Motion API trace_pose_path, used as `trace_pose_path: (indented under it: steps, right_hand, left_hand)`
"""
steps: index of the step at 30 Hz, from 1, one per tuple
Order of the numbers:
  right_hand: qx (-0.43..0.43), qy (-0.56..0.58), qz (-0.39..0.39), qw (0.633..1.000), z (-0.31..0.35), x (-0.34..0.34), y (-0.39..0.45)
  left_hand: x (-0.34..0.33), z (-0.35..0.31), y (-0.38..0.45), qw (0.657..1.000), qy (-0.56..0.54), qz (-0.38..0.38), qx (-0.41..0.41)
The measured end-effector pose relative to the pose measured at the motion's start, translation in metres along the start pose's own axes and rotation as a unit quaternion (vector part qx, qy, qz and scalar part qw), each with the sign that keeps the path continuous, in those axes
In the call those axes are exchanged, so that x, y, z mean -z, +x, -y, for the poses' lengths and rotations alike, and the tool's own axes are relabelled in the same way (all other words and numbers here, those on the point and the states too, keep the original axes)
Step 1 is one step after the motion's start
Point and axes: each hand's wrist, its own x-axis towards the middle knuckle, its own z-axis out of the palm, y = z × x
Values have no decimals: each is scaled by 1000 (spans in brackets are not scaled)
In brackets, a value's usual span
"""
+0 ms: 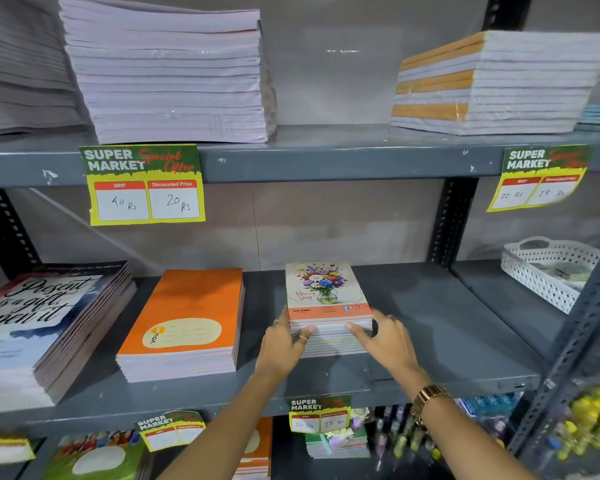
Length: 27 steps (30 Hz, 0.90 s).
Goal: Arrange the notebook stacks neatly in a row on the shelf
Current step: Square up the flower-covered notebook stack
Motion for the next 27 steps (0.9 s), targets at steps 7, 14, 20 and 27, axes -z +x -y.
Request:
trace_pose_path:
  steps: [7,14,20,27]
  right_hand:
    - [3,-1,-7,1000,2,1,-2]
    - [20,-1,-2,1000,4,1,-5]
    - [53,-70,-13,996,-1,0,-1]
    - [184,-134,19,974,-3,-6,10]
  left_hand:
    - [0,-1,-2,1000,1,4,3]
    - [-1,1,-2,1000,11,15,12]
    - [-2,-1,-5,1000,27,6,10]
    - [0,-2,0,987,143,8,-69]
